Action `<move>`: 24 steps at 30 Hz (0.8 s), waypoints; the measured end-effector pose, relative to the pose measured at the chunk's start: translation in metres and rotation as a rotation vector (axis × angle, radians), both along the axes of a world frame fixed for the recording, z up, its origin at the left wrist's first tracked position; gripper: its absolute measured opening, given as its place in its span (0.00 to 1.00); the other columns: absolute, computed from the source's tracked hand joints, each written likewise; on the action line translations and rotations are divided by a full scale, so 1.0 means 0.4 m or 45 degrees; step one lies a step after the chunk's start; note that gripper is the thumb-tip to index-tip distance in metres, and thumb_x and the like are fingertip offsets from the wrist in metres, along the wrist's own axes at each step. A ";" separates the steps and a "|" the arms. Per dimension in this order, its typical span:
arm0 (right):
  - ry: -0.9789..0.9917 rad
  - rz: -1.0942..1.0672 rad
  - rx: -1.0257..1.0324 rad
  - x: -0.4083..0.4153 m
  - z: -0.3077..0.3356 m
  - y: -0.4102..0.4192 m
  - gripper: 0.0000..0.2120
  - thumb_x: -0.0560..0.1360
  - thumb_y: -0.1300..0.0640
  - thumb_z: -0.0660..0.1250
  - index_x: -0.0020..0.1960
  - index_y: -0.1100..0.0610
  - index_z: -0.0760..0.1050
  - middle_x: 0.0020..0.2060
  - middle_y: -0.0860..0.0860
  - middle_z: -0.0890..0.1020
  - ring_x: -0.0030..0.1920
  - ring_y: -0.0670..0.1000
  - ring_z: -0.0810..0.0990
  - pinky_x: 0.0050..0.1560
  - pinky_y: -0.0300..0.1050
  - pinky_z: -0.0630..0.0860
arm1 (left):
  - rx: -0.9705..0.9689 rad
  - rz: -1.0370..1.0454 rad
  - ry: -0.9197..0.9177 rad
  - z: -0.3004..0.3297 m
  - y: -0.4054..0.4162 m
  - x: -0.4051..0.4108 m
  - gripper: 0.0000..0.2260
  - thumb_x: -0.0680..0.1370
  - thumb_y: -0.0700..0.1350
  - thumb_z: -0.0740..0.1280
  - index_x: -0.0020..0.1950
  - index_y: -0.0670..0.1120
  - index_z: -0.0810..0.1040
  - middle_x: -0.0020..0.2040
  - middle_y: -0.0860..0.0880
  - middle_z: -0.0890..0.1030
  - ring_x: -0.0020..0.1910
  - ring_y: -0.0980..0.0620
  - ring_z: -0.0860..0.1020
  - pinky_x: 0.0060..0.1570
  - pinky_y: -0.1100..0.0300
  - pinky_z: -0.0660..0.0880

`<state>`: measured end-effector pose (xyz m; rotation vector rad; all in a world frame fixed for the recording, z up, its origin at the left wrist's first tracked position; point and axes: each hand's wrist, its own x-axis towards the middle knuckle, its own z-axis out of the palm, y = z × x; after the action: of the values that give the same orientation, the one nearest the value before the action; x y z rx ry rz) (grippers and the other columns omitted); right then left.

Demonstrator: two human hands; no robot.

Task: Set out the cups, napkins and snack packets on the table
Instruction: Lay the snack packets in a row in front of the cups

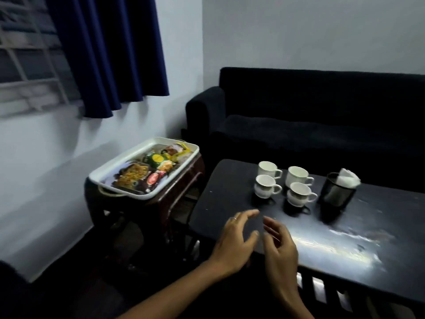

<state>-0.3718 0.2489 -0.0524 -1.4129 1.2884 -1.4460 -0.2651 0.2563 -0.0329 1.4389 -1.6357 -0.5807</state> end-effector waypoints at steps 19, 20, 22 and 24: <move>0.732 0.476 -0.186 0.637 0.090 -0.229 0.14 0.78 0.56 0.61 0.62 0.58 0.74 0.61 0.54 0.76 0.63 0.53 0.71 0.60 0.46 0.67 | 0.307 0.656 -0.648 0.030 -0.105 0.682 0.31 0.78 0.55 0.62 0.78 0.50 0.52 0.79 0.49 0.52 0.77 0.47 0.54 0.74 0.46 0.51; 0.782 0.442 -0.147 0.652 0.086 -0.245 0.14 0.78 0.54 0.60 0.63 0.57 0.73 0.62 0.53 0.75 0.64 0.54 0.69 0.61 0.47 0.65 | 0.387 0.651 -0.709 0.021 -0.105 0.690 0.32 0.78 0.56 0.60 0.78 0.51 0.49 0.79 0.50 0.48 0.78 0.47 0.50 0.75 0.44 0.47; 0.905 0.348 -0.072 0.676 0.076 -0.273 0.16 0.78 0.51 0.59 0.63 0.55 0.72 0.64 0.53 0.74 0.65 0.55 0.66 0.61 0.50 0.63 | 0.518 0.610 -0.791 0.008 -0.105 0.697 0.34 0.79 0.59 0.57 0.78 0.50 0.45 0.79 0.50 0.44 0.78 0.47 0.45 0.74 0.42 0.41; 1.028 0.269 0.024 0.695 0.066 -0.293 0.19 0.78 0.46 0.58 0.63 0.55 0.71 0.66 0.54 0.71 0.66 0.57 0.63 0.62 0.53 0.61 | 0.610 0.558 -0.841 0.002 -0.106 0.694 0.34 0.79 0.61 0.55 0.78 0.50 0.43 0.79 0.50 0.42 0.78 0.47 0.42 0.73 0.40 0.39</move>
<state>-0.0937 0.1316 -0.0261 -2.1544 1.5358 -0.7172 0.0127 0.2139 -0.0322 2.4590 -1.6268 -0.2533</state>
